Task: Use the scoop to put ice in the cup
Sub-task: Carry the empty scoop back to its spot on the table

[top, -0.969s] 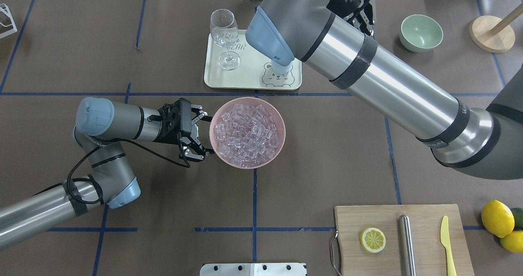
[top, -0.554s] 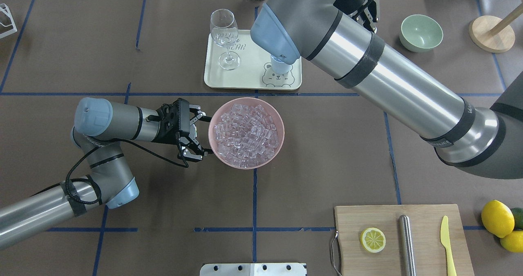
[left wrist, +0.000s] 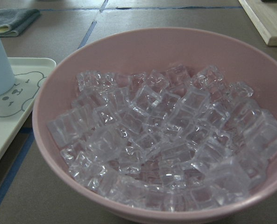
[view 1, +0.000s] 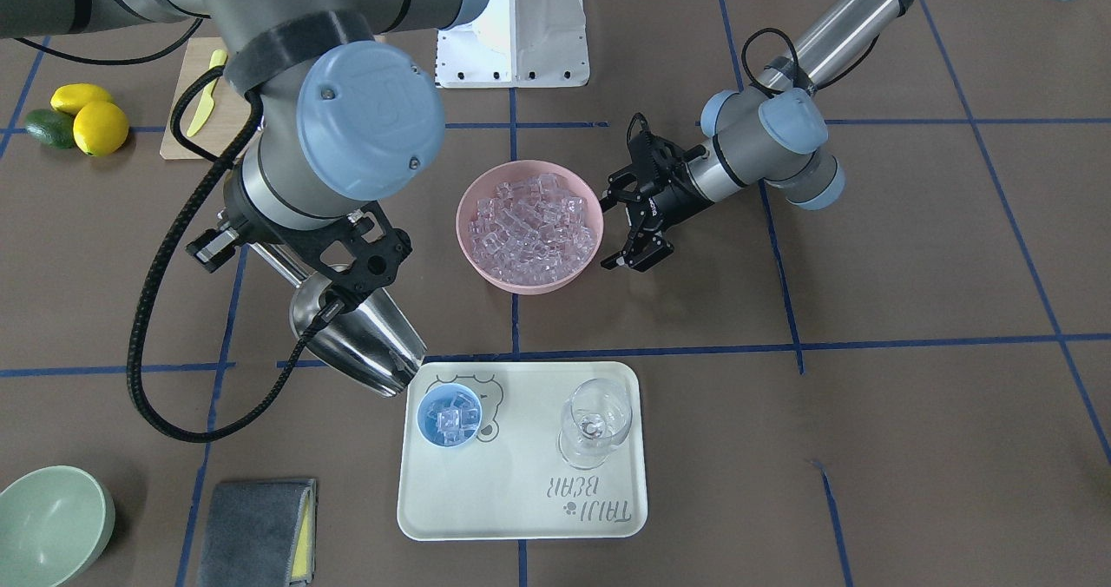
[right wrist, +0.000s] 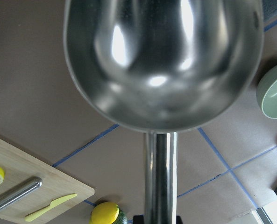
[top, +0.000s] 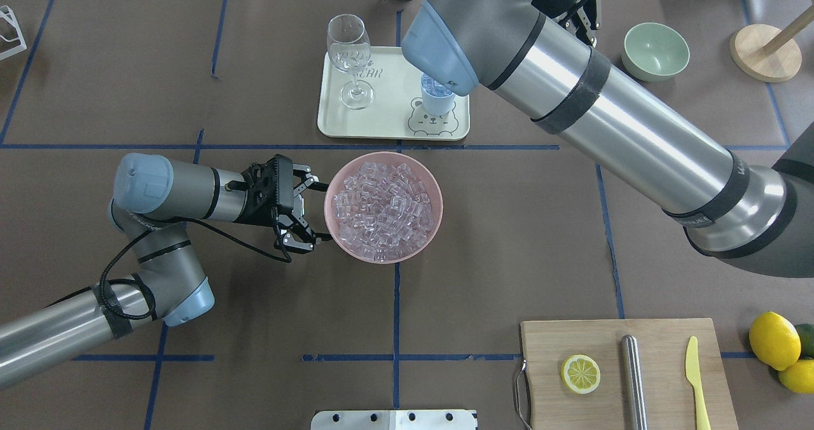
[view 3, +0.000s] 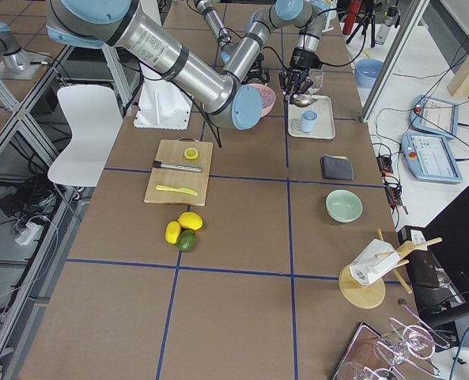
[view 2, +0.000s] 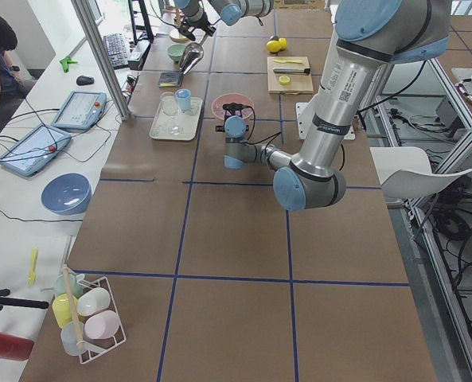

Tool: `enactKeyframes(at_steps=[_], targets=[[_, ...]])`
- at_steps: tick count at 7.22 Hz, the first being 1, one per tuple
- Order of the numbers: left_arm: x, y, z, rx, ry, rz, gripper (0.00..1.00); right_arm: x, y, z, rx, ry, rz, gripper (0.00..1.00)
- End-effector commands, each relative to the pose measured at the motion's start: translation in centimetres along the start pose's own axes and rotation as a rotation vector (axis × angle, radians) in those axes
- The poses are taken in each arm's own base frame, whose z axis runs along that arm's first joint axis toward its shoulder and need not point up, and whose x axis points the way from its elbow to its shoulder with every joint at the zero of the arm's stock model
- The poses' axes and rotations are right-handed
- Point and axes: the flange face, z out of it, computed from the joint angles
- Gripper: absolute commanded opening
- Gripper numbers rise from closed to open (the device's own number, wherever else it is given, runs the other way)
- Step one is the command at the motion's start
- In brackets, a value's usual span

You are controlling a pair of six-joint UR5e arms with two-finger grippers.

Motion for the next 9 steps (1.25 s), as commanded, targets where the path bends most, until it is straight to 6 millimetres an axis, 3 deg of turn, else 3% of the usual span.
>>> enactKeyframes(at_steps=[1,2,3,4,5,7,9], targets=[[0.0,-0.2,-0.1,0.005,0.001,-0.001,1.00,2.4,1.4,1.1,0.009,-0.026,0.038,0.00],[0.1,-0.3,-0.2,0.007,0.002,0.000,1.00,5.3,2.7,2.7,0.010,-0.087,0.096,0.00],[0.2,-0.6,-0.2,0.013,0.007,0.003,1.00,9.2,5.4,5.9,0.067,-0.213,0.166,0.00],[0.2,-0.8,-0.2,0.017,0.009,0.005,1.00,10.0,9.4,10.6,0.144,-0.268,0.188,0.00],[0.3,-1.3,-0.3,0.026,0.010,0.009,1.00,10.6,13.3,13.5,0.209,-0.304,0.210,0.00],[0.3,-1.2,-0.2,0.022,0.010,0.007,1.00,7.8,19.7,17.8,0.228,-0.371,0.381,0.00],[0.3,-1.0,-0.3,0.020,0.010,0.005,1.00,6.4,23.1,20.3,0.220,-0.389,0.490,0.00]])
